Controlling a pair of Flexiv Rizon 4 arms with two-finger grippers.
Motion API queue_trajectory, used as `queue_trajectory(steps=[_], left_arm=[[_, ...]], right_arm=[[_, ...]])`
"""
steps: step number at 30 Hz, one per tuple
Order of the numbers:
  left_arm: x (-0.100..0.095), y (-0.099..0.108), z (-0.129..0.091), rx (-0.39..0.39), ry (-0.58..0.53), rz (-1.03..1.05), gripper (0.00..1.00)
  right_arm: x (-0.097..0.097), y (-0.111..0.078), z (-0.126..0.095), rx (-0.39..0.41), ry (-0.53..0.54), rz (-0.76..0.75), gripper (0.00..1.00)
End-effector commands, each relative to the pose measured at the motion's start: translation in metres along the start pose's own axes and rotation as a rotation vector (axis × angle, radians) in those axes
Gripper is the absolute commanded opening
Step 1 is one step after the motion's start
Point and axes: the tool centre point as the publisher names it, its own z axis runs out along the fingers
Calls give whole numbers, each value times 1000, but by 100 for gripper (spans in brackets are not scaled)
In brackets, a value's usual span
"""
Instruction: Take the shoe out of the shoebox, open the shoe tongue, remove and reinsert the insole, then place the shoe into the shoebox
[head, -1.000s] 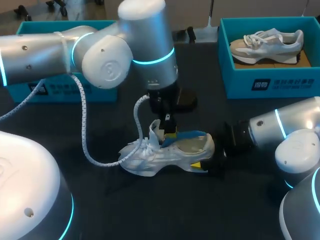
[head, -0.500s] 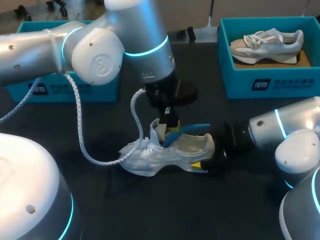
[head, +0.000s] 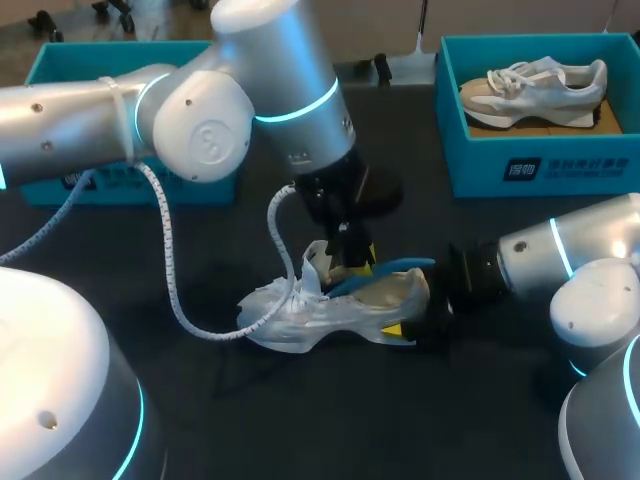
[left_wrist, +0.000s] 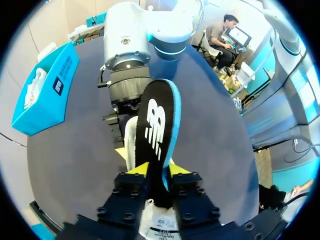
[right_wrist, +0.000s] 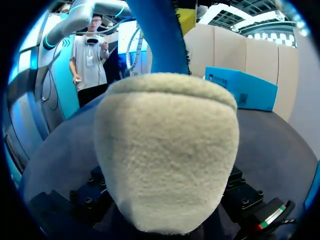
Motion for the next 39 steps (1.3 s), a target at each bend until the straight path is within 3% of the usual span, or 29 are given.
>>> queue_trajectory(steps=[1,4,22,39], left_arm=[[1,3,2,17,-1,8,33],[3,3,-3,48,-6,19,43],[17,-15,2,262,-90,85,46],[3,-15,13,290,-188,18,47]], right_arm=[[1,0,2,6,-1,0,0],[1,0,2,6,-1,0,0],[1,0,2,6,-1,0,0],[1,0,2,6,-1,0,0]])
